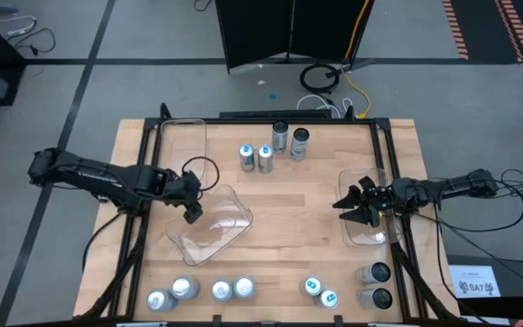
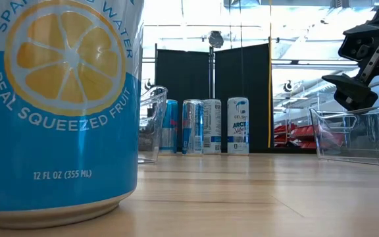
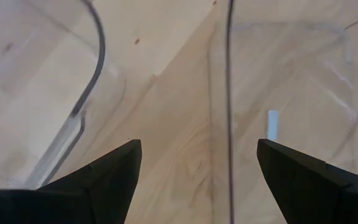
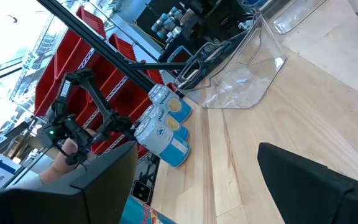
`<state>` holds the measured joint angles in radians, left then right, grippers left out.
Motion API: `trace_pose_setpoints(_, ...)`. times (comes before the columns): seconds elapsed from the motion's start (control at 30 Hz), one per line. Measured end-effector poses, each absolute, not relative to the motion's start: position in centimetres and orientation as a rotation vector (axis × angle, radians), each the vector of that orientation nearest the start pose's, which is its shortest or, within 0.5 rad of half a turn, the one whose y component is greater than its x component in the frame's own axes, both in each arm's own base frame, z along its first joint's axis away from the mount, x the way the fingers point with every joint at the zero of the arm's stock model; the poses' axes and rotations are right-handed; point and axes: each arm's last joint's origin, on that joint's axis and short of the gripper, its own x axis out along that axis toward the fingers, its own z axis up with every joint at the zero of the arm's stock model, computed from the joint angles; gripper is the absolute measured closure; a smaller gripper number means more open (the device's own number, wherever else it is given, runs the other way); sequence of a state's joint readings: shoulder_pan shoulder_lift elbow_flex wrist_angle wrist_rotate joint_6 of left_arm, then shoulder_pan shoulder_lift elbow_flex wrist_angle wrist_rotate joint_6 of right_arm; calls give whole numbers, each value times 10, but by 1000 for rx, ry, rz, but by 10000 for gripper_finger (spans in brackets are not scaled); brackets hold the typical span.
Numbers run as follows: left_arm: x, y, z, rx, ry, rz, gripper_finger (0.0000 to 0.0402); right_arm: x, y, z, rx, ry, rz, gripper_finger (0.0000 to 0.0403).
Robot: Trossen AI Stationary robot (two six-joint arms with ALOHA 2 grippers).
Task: Sort soda cans
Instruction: Move the bottom left transparent bin to the center of the table
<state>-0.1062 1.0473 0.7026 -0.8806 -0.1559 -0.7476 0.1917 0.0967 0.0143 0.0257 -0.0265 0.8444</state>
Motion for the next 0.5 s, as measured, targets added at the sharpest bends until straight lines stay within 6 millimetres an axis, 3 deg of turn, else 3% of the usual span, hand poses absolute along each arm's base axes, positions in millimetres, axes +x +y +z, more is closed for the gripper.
trace_pose_setpoints(0.5,162,-14,193,-614,1171,568,72,101,20,163,836,145,181,78)
